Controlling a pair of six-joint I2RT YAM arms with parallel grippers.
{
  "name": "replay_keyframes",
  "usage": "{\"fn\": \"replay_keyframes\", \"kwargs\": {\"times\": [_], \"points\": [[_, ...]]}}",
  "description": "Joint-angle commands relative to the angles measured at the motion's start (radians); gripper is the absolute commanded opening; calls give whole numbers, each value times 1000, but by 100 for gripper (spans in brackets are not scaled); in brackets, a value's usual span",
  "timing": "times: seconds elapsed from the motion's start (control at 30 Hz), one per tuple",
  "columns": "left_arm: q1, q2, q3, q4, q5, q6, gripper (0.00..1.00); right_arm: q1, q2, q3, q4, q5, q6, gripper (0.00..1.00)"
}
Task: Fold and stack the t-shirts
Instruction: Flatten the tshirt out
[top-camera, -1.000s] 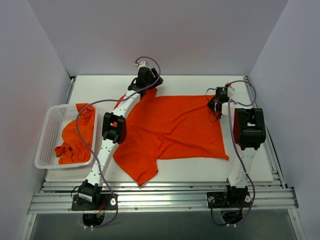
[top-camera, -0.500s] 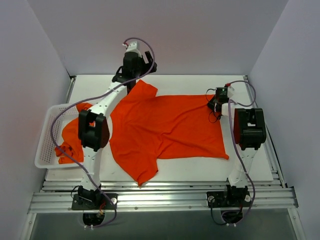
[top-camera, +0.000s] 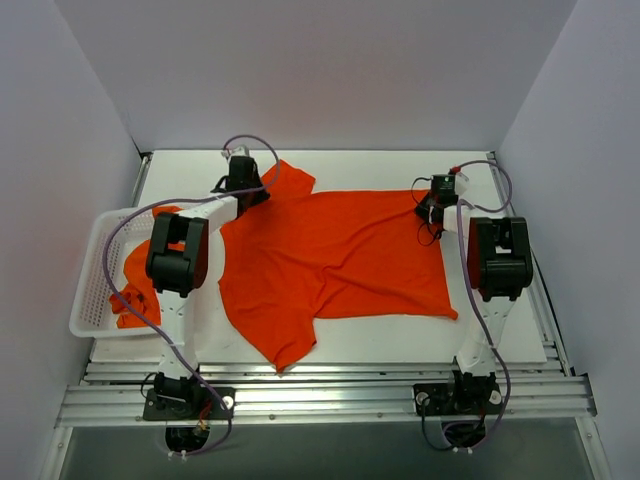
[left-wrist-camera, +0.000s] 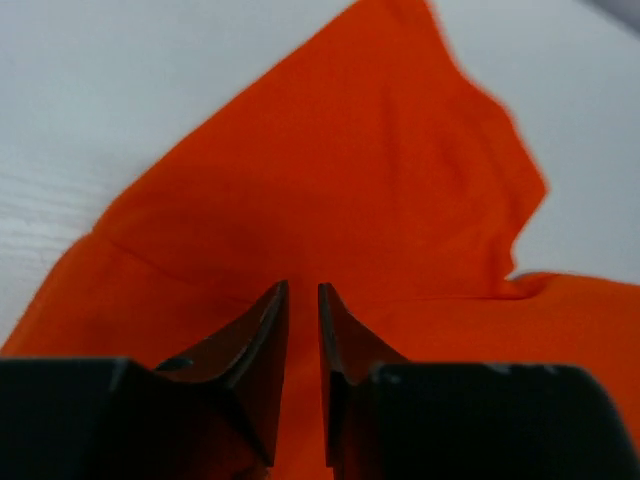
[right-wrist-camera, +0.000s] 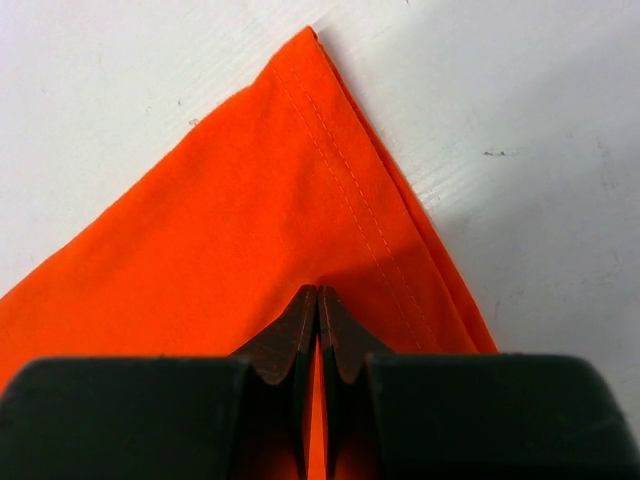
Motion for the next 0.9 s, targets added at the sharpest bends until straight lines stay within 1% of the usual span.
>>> {"fn": "replay_keyframes", "kwargs": {"times": [0.0,0.1,0.3,0.4,0.43,0.47,0.6,0.77,0.8,0.87], "points": [[-3,38,49,-42,58,-45,24,-27,16,66,-44,28,-14,0],[-2,87,102,-81,64,-55,20,-47,46,107,-64,19,-9,0],[12,176,200,-131,65,-62,20,-62,129,183,-79,-2,11,0],[24,242,308,-191,69,-58,22,-64,180,242,-93,-2,15,0],[29,283,378,-211,78,-58,22,-65,193,279,-105,-2,20,0],[30,306,418,-258,83,-59,23,-68,219,296,-107,-40,22,0],[44,409,590,-347,92,-62,24,-70,275,361,-107,-55,37,0],[66,520,748,-398,130,-64,26,-70,365,476,-148,-67,46,0],[69,540,821,-421,146,-62,26,-70,373,499,-152,-67,48,0],[78,609,918,-447,169,-59,28,-70,387,509,-149,-73,57,0]]}}
